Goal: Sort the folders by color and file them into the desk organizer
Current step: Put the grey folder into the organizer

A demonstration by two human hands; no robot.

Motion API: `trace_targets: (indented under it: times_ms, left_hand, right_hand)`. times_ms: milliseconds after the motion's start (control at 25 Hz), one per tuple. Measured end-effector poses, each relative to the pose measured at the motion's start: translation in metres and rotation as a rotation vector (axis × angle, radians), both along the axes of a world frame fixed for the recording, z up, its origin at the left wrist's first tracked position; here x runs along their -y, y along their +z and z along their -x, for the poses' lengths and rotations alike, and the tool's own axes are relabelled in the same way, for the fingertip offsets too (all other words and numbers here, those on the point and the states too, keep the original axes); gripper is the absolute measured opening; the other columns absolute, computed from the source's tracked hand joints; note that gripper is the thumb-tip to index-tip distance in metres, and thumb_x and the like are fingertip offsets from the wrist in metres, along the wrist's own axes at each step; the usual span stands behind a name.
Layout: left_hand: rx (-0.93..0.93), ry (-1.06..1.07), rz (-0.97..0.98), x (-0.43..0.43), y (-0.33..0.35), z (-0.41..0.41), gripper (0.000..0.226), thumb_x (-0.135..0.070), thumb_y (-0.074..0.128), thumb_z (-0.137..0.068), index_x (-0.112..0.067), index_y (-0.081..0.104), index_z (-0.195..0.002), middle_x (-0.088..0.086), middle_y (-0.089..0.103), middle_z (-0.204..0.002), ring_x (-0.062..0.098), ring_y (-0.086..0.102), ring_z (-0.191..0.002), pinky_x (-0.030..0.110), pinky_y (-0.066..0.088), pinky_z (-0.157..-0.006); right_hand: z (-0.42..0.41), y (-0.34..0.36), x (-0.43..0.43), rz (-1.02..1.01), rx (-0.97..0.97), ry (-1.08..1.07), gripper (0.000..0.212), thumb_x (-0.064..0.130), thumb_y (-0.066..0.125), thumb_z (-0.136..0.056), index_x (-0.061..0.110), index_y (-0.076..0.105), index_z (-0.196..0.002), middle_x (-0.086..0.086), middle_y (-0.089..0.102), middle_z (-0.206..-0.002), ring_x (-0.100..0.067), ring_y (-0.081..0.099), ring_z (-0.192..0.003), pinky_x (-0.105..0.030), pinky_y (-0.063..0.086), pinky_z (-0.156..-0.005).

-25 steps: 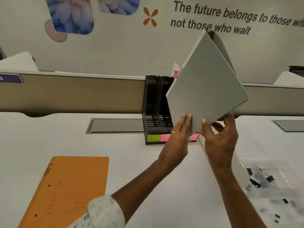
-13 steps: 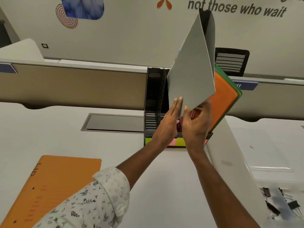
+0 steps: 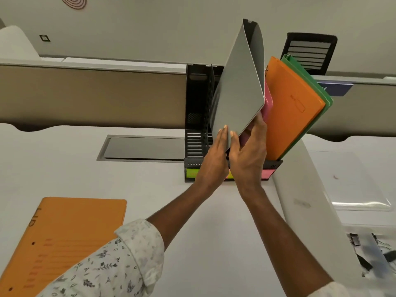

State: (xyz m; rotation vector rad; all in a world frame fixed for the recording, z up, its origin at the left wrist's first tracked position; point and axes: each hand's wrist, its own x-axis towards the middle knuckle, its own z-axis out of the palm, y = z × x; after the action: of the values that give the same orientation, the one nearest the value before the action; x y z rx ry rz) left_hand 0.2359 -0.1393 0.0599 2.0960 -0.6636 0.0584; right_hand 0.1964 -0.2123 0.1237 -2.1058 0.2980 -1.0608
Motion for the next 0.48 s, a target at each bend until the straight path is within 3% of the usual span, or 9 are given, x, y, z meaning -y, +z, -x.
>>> trace_targets:
  times_ms: [120,200,320,400,480]
  left_hand:
    - [-0.006,0.038,-0.056,0.003,0.002,-0.001,0.081,-0.004,0.051,-0.103,-0.020,-0.003,-0.162,-0.004,0.000,-0.172,0.012,0.005,-0.158,0.036,0.031,-0.120]
    - [0.006,0.056,-0.051,0.003,0.005,0.000,0.086,0.008,0.049,-0.098,-0.016,-0.003,-0.162,0.000,-0.002,-0.172,0.016,0.007,-0.158,0.030,0.038,-0.114]
    - [0.062,0.053,0.009,0.006,0.013,0.002,0.086,0.011,0.045,-0.098,-0.016,-0.005,-0.162,0.002,-0.004,-0.172,0.019,0.007,-0.158,0.025,0.044,-0.105]
    - [0.047,0.055,0.021,0.008,0.017,0.001,0.086,0.010,0.045,-0.098,-0.017,-0.006,-0.162,0.001,-0.003,-0.172,0.022,0.011,-0.157,0.033,0.050,-0.103]
    - [0.022,0.050,0.010,0.009,0.016,0.000,0.085,0.010,0.045,-0.098,-0.015,-0.006,-0.162,0.001,-0.002,-0.172,0.022,0.015,-0.157,0.037,0.051,-0.103]
  right_hand:
    - [-0.004,0.021,0.004,0.148,0.061,-0.056,0.077,0.017,0.062,-0.100,0.007,0.011,-0.156,-0.015,0.024,-0.165,-0.001,0.019,-0.152,-0.021,0.024,-0.120]
    - [-0.006,0.038,0.008,0.226,0.143,-0.034,0.073,0.009,0.062,-0.099,-0.002,0.016,-0.154,-0.020,0.026,-0.163,0.006,0.012,-0.151,-0.008,0.018,-0.118]
    - [-0.011,0.061,0.011,0.313,0.092,0.024,0.058,0.006,0.060,-0.099,0.001,0.037,-0.152,-0.015,0.043,-0.157,-0.018,0.040,-0.147,-0.017,0.029,-0.119]
    - [-0.017,0.073,0.013,0.365,-0.035,0.041,0.048,0.008,0.058,-0.101,0.007,0.047,-0.148,-0.011,0.055,-0.149,-0.022,0.053,-0.138,-0.023,0.041,-0.114]
    - [-0.023,0.077,0.015,0.375,-0.234,0.057,0.037,0.009,0.055,-0.102,0.009,0.057,-0.139,-0.011,0.065,-0.135,-0.022,0.063,-0.125,-0.019,0.048,-0.104]
